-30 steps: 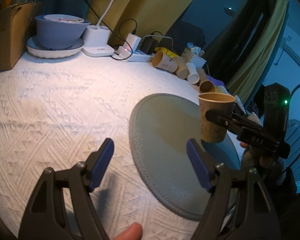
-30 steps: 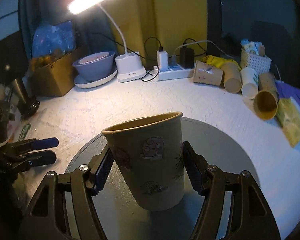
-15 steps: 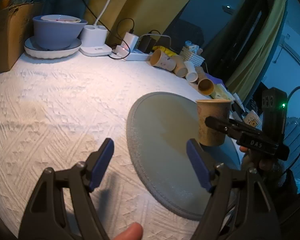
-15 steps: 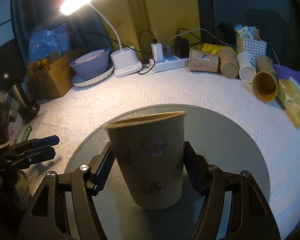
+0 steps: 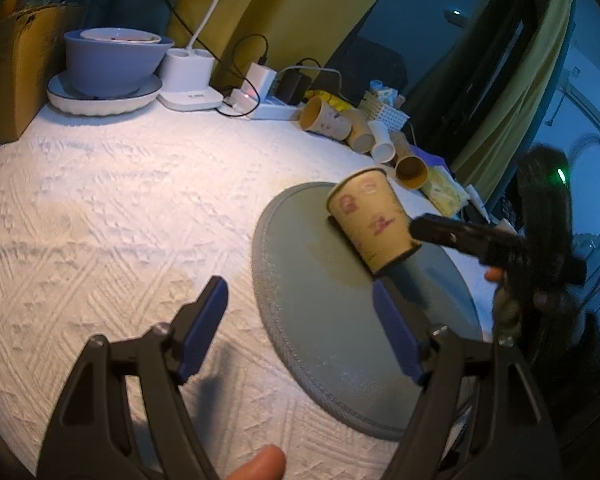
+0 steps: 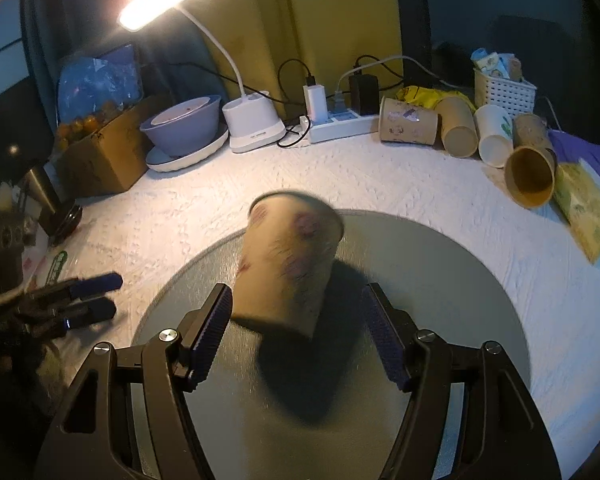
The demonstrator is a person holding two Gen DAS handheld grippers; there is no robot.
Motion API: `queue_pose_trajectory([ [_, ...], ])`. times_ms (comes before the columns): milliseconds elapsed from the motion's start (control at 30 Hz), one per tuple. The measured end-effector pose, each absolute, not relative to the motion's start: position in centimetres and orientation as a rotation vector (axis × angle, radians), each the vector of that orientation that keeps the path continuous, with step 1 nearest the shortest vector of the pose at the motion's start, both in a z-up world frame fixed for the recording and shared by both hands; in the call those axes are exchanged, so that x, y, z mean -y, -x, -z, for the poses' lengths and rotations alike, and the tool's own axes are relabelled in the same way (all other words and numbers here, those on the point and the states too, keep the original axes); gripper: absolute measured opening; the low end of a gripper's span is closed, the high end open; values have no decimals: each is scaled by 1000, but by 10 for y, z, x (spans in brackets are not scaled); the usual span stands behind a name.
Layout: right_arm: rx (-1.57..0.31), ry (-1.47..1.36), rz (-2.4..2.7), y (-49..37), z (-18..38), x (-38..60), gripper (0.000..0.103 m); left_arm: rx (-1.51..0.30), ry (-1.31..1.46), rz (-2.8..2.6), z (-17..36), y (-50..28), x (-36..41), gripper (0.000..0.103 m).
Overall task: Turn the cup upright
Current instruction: 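Rotate the held cup with the right gripper, turning its rim upward, then lower the upright cup onto the grey mat and open the right gripper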
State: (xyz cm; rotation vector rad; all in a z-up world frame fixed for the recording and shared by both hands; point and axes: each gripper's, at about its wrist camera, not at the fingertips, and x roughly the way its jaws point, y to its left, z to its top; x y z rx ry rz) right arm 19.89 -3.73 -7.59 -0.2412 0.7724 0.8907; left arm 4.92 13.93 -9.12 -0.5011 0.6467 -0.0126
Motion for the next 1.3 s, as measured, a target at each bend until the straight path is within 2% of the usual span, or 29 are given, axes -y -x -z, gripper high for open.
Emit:
queue_pose_trajectory([
  [300, -1083, 383, -924, -233, 75, -37, 70, -693, 491, -38, 79, -65, -155, 76],
  [700, -1247, 544, -943, -246, 88, -99, 70, -768, 561, -8, 95, -78, -175, 76],
  [967, -1171, 518, -967, -247, 82, -93, 67, -761, 545, -10, 97, -82, -170, 76],
  [1300, -752, 329, -913, -211, 53, -1, 67, -717, 499, -17, 84, -83, -147, 76],
])
